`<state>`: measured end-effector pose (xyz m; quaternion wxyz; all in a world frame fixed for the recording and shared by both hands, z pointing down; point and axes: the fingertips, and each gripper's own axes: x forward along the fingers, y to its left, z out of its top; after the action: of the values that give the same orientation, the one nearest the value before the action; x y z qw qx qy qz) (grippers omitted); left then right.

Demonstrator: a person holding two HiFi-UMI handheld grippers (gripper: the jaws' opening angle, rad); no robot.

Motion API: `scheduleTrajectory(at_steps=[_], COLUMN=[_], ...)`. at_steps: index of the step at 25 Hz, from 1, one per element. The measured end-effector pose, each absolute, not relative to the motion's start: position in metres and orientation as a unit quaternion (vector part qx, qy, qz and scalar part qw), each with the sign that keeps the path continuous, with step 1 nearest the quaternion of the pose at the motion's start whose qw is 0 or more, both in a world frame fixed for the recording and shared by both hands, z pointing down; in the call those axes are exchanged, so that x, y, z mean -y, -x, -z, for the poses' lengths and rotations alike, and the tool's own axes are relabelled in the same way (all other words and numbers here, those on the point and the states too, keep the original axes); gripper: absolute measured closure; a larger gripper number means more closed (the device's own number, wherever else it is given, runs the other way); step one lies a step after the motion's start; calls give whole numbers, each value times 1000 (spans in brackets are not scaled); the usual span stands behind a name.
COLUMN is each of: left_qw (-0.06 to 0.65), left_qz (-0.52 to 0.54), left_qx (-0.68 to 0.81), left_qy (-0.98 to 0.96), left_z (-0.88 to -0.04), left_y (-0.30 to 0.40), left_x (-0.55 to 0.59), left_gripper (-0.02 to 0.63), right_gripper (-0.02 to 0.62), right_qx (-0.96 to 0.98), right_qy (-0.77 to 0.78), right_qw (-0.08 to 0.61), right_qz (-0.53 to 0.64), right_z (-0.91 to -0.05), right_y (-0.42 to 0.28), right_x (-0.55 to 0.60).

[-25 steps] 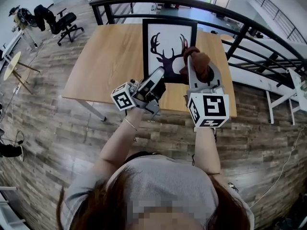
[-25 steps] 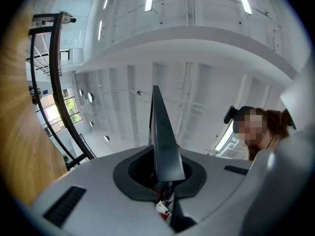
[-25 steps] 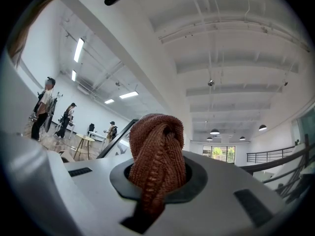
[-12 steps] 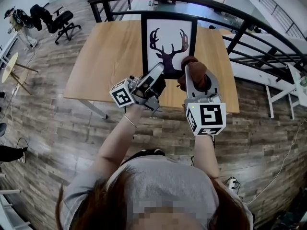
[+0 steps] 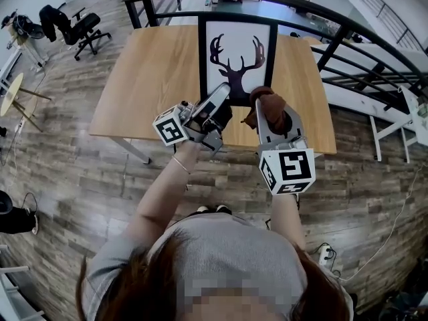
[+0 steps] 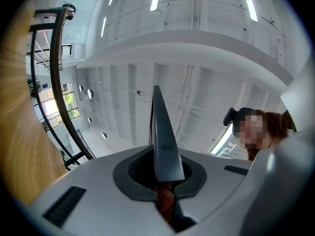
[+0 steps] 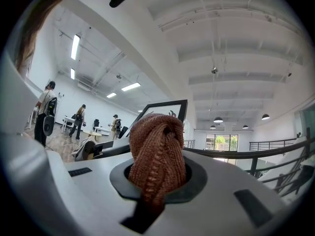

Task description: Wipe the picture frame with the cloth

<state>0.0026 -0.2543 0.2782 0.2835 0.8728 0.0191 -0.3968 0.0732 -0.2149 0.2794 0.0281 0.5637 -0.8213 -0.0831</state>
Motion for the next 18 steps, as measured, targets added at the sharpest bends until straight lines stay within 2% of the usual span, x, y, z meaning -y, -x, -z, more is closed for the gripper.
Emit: scheduleTrajectory(at_steps=[18], left_qw=[308], left_qz=[384], left_qx=[10], left_qy=[-870], left_z=[-293], left_y=[-4], left_x=[262], left_gripper=[586], right_gripper=[549], right_qx=[835], right_qy=[-545], right_qw=[62], right_qz=[42], right_z=[-317], right_y=[-72], right_x=[208])
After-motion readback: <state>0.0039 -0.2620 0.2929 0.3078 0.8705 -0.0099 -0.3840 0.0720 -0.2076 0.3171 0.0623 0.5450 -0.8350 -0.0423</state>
